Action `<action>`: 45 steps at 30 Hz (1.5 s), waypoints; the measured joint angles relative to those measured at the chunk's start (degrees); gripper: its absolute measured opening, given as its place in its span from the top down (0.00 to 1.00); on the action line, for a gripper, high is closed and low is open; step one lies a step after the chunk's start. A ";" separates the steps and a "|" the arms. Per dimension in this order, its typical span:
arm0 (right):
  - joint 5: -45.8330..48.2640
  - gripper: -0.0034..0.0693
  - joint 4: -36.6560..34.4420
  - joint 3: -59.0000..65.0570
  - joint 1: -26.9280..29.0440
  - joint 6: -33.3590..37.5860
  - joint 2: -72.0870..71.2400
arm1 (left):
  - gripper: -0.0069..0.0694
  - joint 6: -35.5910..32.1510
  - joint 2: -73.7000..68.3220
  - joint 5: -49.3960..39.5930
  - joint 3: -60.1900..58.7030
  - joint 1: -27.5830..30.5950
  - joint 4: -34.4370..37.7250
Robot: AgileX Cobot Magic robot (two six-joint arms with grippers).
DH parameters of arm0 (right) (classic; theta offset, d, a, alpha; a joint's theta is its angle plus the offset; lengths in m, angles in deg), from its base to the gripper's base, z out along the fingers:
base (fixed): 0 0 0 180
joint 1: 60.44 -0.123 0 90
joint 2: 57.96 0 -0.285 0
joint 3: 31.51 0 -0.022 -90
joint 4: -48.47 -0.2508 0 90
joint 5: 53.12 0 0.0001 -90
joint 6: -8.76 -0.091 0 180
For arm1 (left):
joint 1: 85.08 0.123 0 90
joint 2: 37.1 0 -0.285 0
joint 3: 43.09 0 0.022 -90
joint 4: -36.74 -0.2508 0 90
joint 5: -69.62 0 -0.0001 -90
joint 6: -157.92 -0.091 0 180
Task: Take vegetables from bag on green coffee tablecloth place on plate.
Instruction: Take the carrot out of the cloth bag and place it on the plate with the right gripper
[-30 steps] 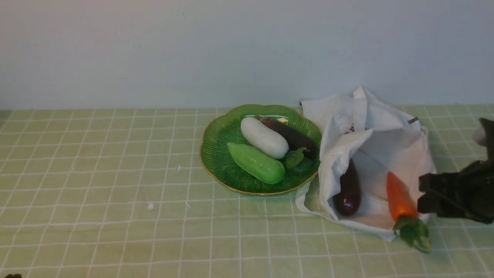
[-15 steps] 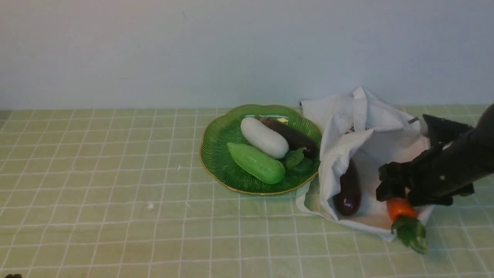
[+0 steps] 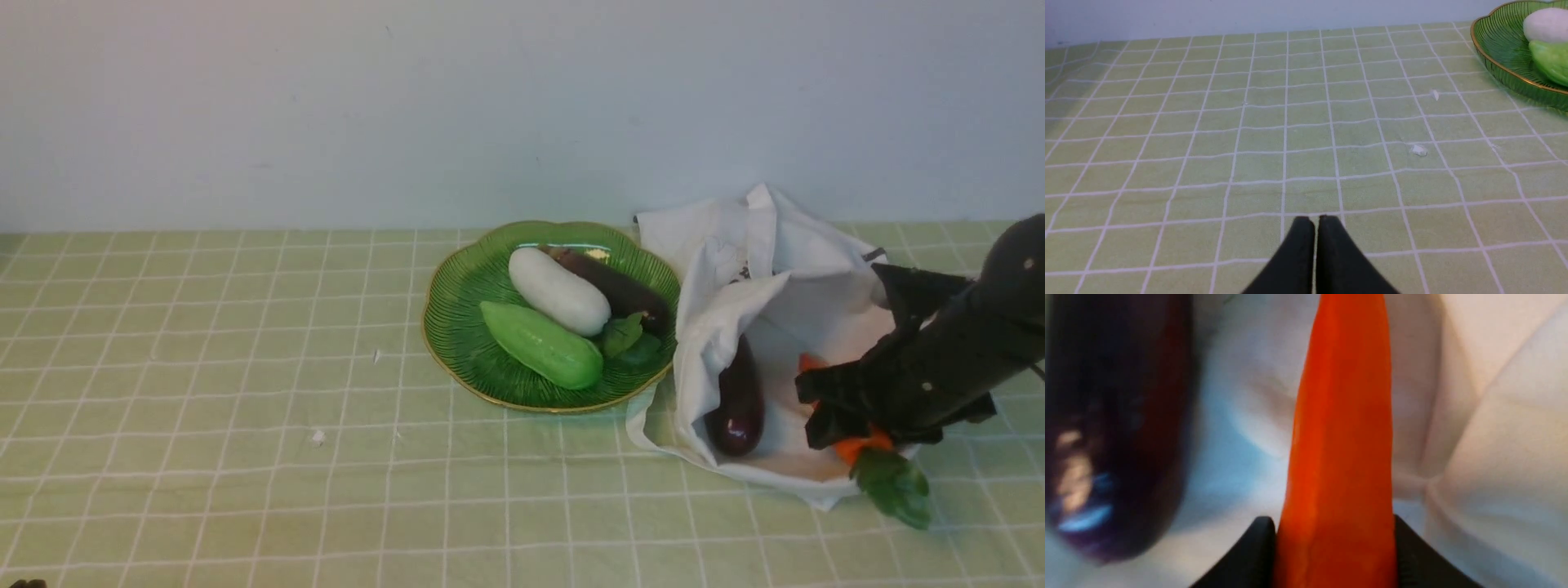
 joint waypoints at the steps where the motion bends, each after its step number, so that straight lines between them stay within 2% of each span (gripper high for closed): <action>1: 1.75 0.54 0.04 -0.22 0.00 0.00 -1.19 | 0.92 0.00 0.00 0.00 0.00 0.00 0.00; 10: 12.07 0.54 0.44 3.06 -0.32 -1.39 -14.05 | 0.92 0.00 0.00 0.00 0.00 0.00 0.00; 16: 12.28 0.54 -2.09 12.37 -0.55 -2.78 -25.14 | 0.92 0.00 0.00 0.00 0.00 0.00 0.00; 19: 11.96 0.54 -4.16 12.04 -1.49 -0.93 -26.91 | 0.92 0.00 0.00 0.00 0.00 0.00 0.00; 22: 9.76 0.54 -6.52 8.16 -5.51 2.54 -27.06 | 0.92 0.00 0.00 0.00 0.00 0.00 0.00; 23: 7.60 0.54 -7.04 3.87 -8.93 4.25 -25.62 | 0.92 0.00 0.00 0.00 0.00 0.00 0.00; 26: 5.51 0.54 -6.52 -2.92 -14.31 5.68 -20.66 | 0.92 0.00 0.00 0.00 0.00 0.00 0.00; 31: 3.78 0.54 -1.36 -15.76 -19.74 6.08 -8.67 | 0.92 0.00 0.00 0.00 0.00 0.00 0.00; 36: 2.19 0.54 4.98 -29.09 -20.70 5.98 5.51 | 0.92 0.00 0.00 0.00 0.00 0.00 0.00; 41: 0.81 0.54 7.17 -37.06 -20.70 5.98 15.15 | 0.92 0.00 0.00 0.00 0.00 0.00 0.00; 43: 0.26 0.50 7.17 -39.25 -20.70 5.97 18.27 | 0.92 0.00 0.00 0.00 0.00 0.00 0.00; 45: -0.11 0.40 7.12 -40.45 -20.70 5.92 20.35 | 0.92 0.00 0.00 0.00 0.00 0.00 0.00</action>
